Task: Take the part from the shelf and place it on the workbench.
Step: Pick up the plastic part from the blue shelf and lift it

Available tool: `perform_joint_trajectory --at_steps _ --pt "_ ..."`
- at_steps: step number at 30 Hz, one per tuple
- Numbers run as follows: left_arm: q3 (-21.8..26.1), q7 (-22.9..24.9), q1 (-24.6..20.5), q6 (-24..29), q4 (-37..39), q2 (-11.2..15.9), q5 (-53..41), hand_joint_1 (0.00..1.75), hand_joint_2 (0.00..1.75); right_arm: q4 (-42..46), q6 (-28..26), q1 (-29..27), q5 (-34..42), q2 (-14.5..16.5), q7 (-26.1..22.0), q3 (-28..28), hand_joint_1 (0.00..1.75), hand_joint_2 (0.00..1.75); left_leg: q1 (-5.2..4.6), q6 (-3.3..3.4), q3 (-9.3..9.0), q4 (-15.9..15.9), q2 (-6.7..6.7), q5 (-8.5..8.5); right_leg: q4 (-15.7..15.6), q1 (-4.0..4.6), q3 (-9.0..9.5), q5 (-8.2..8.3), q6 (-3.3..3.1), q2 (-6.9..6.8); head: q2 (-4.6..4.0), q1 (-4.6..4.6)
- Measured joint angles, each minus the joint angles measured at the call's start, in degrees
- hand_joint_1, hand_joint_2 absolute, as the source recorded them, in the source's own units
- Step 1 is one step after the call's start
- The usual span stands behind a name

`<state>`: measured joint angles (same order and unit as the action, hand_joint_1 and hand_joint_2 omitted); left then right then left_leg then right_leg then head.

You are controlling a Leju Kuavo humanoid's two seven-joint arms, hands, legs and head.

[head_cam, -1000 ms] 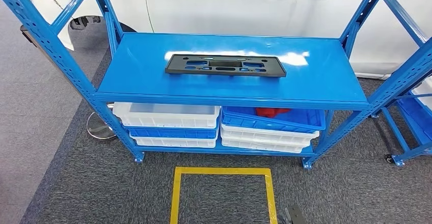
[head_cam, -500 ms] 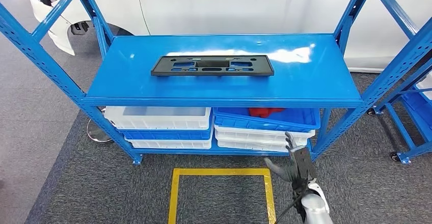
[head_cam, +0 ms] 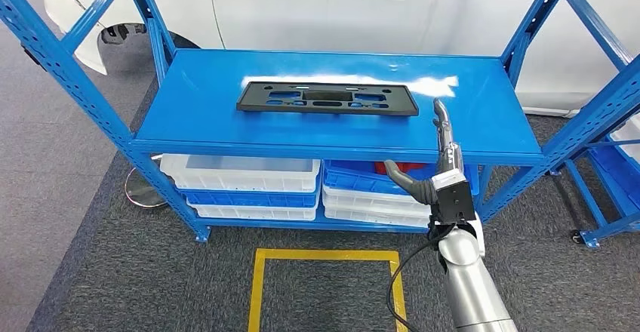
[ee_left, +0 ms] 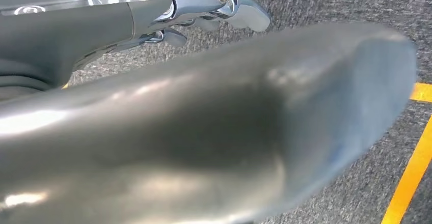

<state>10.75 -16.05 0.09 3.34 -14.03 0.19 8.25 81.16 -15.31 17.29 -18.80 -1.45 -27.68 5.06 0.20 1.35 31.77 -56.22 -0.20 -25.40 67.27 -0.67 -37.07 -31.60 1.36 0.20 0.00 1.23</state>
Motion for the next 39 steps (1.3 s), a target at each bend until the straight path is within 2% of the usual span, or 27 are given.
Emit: perform_joint_trajectory --at_steps 1,2,3,4,5,7,8,10,12,14,16,17,18,19,21,22,24,26,28,29,32,33,34,35,37,38,39 --pt "0.17 -0.04 -0.09 0.04 0.14 -0.02 -0.03 0.0 0.0 1.35 -1.1 0.29 0.03 -0.28 -0.25 1.11 0.0 1.75 -0.07 0.1 0.02 -0.05 0.0 -0.03 3.72 -0.04 -1.85 -1.38 0.09 0.0 0.0 0.0" --pt "0.35 -0.09 -0.13 0.09 0.25 -0.04 -0.08 0.0 0.0 2.64 -2.24 0.5 -0.02 -0.55 -0.49 2.21 0.0 1.75 -0.13 0.15 0.02 -0.13 -0.02 -0.1 6.07 -0.07 -3.08 -1.82 0.19 -0.01 0.0 0.0" --pt "0.51 -0.14 -0.14 0.14 0.34 -0.06 -0.16 0.0 0.0 3.85 -3.38 0.72 -0.16 -0.77 -0.71 3.19 0.0 1.75 -0.15 0.17 -0.01 -0.26 -0.05 -0.19 6.43 -0.1 -3.39 -1.17 0.25 -0.02 0.0 0.0" --pt "0.63 -0.2 -0.16 0.17 0.42 -0.09 -0.27 0.0 0.0 5.06 -4.48 1.0 -0.42 -0.94 -0.88 4.11 0.0 1.75 -0.15 0.13 -0.03 -0.44 -0.09 -0.32 4.55 -0.12 -2.62 0.46 0.24 -0.03 0.0 -0.01" --pt "0.71 -0.29 -0.21 0.21 0.46 -0.15 -0.39 0.0 0.0 6.36 -5.63 1.4 -0.75 -1.12 -1.06 5.06 0.0 1.75 -0.15 0.03 -0.05 -0.69 -0.14 -0.51 0.92 -0.14 -1.0 2.64 0.15 -0.05 0.0 -0.02" --pt "0.86 -0.49 -0.4 0.29 0.57 -0.25 -0.68 0.0 0.0 9.06 -7.92 2.61 -1.67 -1.58 -1.25 7.28 0.0 1.75 -0.37 -0.44 0.14 -1.32 -0.19 -0.98 -5.98 0.0 2.13 5.36 -0.31 -0.08 0.0 0.02" --pt "0.94 -0.58 -0.52 0.34 0.68 -0.27 -0.84 0.0 0.0 10.27 -9.0 3.26 -2.2 -1.8 -1.27 8.51 0.0 1.75 -0.47 -0.69 0.28 -1.57 -0.18 -1.16 -7.86 0.1 2.9 5.81 -0.58 -0.07 0.0 0.04" --pt "1.11 -0.74 -0.68 0.43 0.89 -0.27 -1.16 0.0 0.0 11.94 -10.81 4.27 -3.48 -2.24 -1.02 10.77 0.0 1.75 -0.52 -1.23 0.42 -1.66 -0.15 -1.26 -8.53 0.28 2.99 5.73 -1.12 0.01 0.0 0.06" --pt "1.26 -0.89 -0.79 0.44 1.03 -0.27 -1.57 0.0 0.0 12.77 -12.19 5.15 -5.44 -2.67 -0.22 12.91 0.0 1.75 -0.4 -1.88 0.59 -2.19 -0.11 -1.79 -8.99 0.08 3.2 5.94 -1.71 0.0 0.0 0.07" --pt "1.47 -0.98 -0.96 0.4 1.19 -0.3 -2.07 0.0 0.0 13.01 -12.96 5.97 -7.83 -2.81 0.81 14.87 0.0 1.75 -0.12 -2.65 2.32 -6.14 -0.1 -4.19 -9.45 -0.22 3.47 6.14 -2.22 -0.08 0.0 0.17" --pt "1.76 -0.99 -1.08 0.37 1.38 -0.32 -2.34 0.0 0.0 12.89 -13.18 6.31 -9.63 -2.83 1.57 16.23 0.0 1.75 0.26 -3.28 5.85 -13.42 -0.1 -7.44 -9.49 -0.23 3.51 6.1 -2.4 -0.15 -0.01 0.24" --pt "1.91 -0.99 -1.07 0.36 1.46 -0.32 -2.4 0.0 0.0 12.76 -13.2 6.37 -10.31 -2.84 1.87 16.73 0.0 1.75 0.45 -3.5 7.36 -16.32 -0.09 -8.23 -9.48 -0.24 3.52 6.08 -2.41 -0.18 -0.01 0.24" --pt "2.03 -1.0 -1.05 0.35 1.52 -0.32 -2.45 0.0 0.0 12.56 -13.18 6.47 -10.97 -2.85 2.22 17.12 0.0 1.75 0.61 -3.65 7.99 -17.27 -0.09 -7.9 -9.46 -0.26 3.54 6.05 -2.39 -0.18 -0.01 0.23" --pt "2.11 -1.02 -1.04 0.35 1.57 -0.31 -2.49 0.0 0.0 12.31 -13.11 6.68 -11.71 -2.86 2.6 17.5 0.0 1.75 0.77 -3.73 7.55 -15.97 -0.08 -6.49 -9.44 -0.3 3.61 6.0 -2.32 -0.16 0.0 0.24" --pt "2.21 -1.08 -1.11 0.35 1.66 -0.29 -2.52 0.0 0.0 11.8 -12.81 7.29 -13.26 -2.87 3.25 18.2 0.0 1.75 0.99 -3.68 4.18 -8.55 -0.05 -2.44 -9.44 -0.39 3.89 5.83 -2.01 -0.09 0.0 0.23" --pt "2.22 -1.1 -1.18 0.34 1.7 -0.28 -2.54 0.0 0.0 11.59 -12.66 7.59 -13.78 -2.87 3.45 18.47 0.0 1.75 0.9 -3.47 2.5 -4.93 -0.05 -1.09 -9.4 -0.35 3.97 5.75 -1.71 -0.06 0.0 0.23" --pt "2.24 -1.16 -1.32 0.31 1.79 -0.27 -2.63 0.0 0.0 11.24 -12.12 7.96 -14.27 -2.88 3.69 18.91 0.0 0.87 0.6 -2.78 1.08 -1.6 -0.14 -0.42 -9.45 -0.27 3.92 5.8 -0.98 -0.06 0.0 0.17" --pt "2.26 -1.25 -1.32 0.23 1.85 -0.26 -2.78 0.0 0.0 10.89 -10.95 8.09 -13.99 -2.93 3.42 19.26 0.0 0.0 0.44 -1.92 1.16 -1.38 -0.22 -0.27 -9.73 -0.25 3.91 6.01 -0.25 -0.08 0.0 0.13" --pt "2.27 -1.38 -1.3 0.09 1.87 -0.26 -2.91 0.0 0.0 10.53 -9.86 8.1 -12.39 -3.14 2.22 19.37 0.0 0.0 0.55 -1.03 0.91 -0.81 0.01 0.1 -8.98 -0.36 3.7 5.28 0.27 -0.11 0.0 0.11" --pt "2.28 -1.44 -1.33 0.0 1.87 -0.27 -2.94 0.0 0.0 10.36 -9.56 8.09 -11.06 -3.25 1.38 19.3 0.0 0.0 0.6 -0.65 0.79 -0.54 0.16 0.28 -7.1 -0.37 2.88 4.09 0.39 -0.12 0.0 0.09" --pt "2.37 -1.57 -1.37 -0.16 1.88 -0.26 -2.97 0.0 0.0 9.55 -9.06 7.85 -6.92 -3.38 -0.68 18.67 0.0 0.0 0.22 -0.04 0.83 -0.43 0.82 0.3 3.93 -0.34 -2.54 -0.84 0.4 -0.14 0.0 0.07" --pt "2.42 -1.6 -1.35 -0.19 1.89 -0.26 -2.97 0.0 0.0 9.22 -8.94 7.73 -6.18 -3.38 -0.97 18.39 0.0 0.0 0.03 0.07 0.83 -0.46 1.12 0.24 6.33 -0.32 -3.83 -1.31 0.34 -0.15 0.0 0.07" --pt "2.48 -1.62 -1.34 -0.19 1.89 -0.26 -2.96 0.0 0.0 8.9 -8.86 7.65 -5.86 -3.38 -1.08 18.09 0.0 0.0 -0.14 0.13 0.8 -0.5 1.3 0.18 6.54 -0.27 -4.06 -0.68 0.21 -0.16 0.0 0.07" --pt "2.53 -1.64 -1.34 -0.2 1.9 -0.27 -2.97 0.0 0.0 8.66 -8.75 7.62 -5.81 -3.37 -1.0 17.82 0.0 0.0 -0.27 0.12 0.74 -0.54 1.43 0.12 4.4 -0.2 -3.11 0.89 -0.03 -0.17 0.0 0.06" --pt "2.61 -1.7 -1.41 -0.21 1.9 -0.29 -2.97 0.0 0.0 8.32 -8.07 7.71 -5.91 -3.32 -0.27 17.48 0.0 0.0 -0.57 -0.11 0.63 -0.73 1.57 -0.09 -3.58 0.13 0.78 4.49 -0.71 -0.37 0.0 0.08" --pt "2.64 -1.75 -1.48 -0.22 1.9 -0.3 -2.97 0.0 0.0 8.19 -7.39 7.78 -5.94 -3.27 0.36 17.42 0.0 0.0 -0.72 -0.3 0.64 -0.84 1.66 -0.22 -6.83 0.28 2.36 5.55 -0.97 -0.52 0.0 0.1" --pt "2.69 -1.81 -1.54 -0.24 1.9 -0.31 -2.96 0.0 0.0 8.05 -6.55 7.82 -5.89 -3.23 1.08 17.39 0.0 0.0 -0.81 -0.5 0.68 -0.93 1.74 -0.32 -8.76 0.42 3.27 5.98 -1.16 -0.64 0.0 0.12"
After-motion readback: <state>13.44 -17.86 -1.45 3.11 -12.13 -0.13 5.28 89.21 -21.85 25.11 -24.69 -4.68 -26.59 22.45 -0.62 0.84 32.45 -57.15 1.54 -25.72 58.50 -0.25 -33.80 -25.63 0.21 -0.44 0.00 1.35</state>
